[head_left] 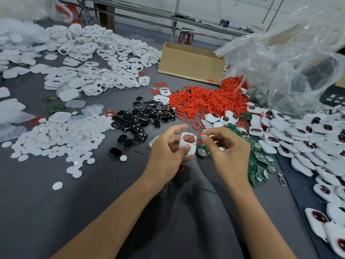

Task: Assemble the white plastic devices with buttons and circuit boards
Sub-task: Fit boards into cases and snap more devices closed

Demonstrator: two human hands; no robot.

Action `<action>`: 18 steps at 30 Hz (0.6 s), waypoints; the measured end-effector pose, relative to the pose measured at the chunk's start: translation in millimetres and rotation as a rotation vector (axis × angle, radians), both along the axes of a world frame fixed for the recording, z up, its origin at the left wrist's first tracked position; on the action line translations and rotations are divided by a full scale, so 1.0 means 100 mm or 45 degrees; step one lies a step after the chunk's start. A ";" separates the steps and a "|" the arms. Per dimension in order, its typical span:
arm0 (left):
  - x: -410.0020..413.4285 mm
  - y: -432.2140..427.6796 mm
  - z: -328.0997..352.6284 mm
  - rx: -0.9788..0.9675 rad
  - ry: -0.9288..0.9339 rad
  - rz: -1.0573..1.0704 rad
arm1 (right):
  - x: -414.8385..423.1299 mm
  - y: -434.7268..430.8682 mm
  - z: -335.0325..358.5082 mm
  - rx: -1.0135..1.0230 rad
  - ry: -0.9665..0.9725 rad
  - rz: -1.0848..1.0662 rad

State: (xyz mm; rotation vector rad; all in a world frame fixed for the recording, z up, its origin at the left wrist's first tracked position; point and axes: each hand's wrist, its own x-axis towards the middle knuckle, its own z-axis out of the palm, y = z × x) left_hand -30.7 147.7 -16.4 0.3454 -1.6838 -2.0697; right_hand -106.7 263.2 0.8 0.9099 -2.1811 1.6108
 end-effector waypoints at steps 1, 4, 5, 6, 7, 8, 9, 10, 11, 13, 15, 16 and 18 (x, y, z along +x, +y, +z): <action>-0.01 0.01 0.00 0.049 -0.007 -0.021 | 0.01 -0.02 -0.01 -0.001 0.008 -0.004; -0.01 0.02 0.00 0.148 -0.031 -0.070 | 0.03 -0.07 -0.06 0.034 0.036 -0.008; -0.01 0.02 0.00 0.161 -0.029 -0.086 | 0.02 -0.08 -0.07 0.046 0.058 -0.020; -0.01 0.02 0.01 0.166 -0.025 -0.103 | 0.02 -0.09 -0.08 0.051 0.077 -0.028; 0.00 0.01 0.00 0.169 -0.024 -0.118 | 0.01 -0.09 -0.09 0.052 0.093 -0.034; 0.00 0.00 0.00 0.174 -0.027 -0.128 | 0.01 -0.09 -0.10 0.049 0.110 -0.039; 0.00 0.00 0.00 0.180 -0.039 -0.134 | 0.01 -0.09 -0.11 0.041 0.125 -0.046; 0.00 -0.01 -0.01 0.191 -0.051 -0.135 | 0.00 -0.09 -0.12 0.031 0.137 -0.050; 0.00 -0.02 -0.01 0.216 -0.054 -0.132 | 0.00 -0.09 -0.13 0.024 0.148 -0.050; -0.01 -0.02 -0.01 0.300 -0.033 -0.124 | 0.00 -0.10 -0.14 0.019 0.164 -0.040; -0.01 -0.02 0.00 0.348 -0.026 -0.123 | 0.01 -0.10 -0.14 0.012 0.167 -0.026; 0.00 -0.03 0.00 0.358 -0.028 -0.130 | 0.01 -0.10 -0.14 0.007 0.171 -0.020; 0.00 -0.03 -0.01 0.379 -0.018 -0.160 | 0.01 -0.09 -0.15 0.005 0.207 -0.006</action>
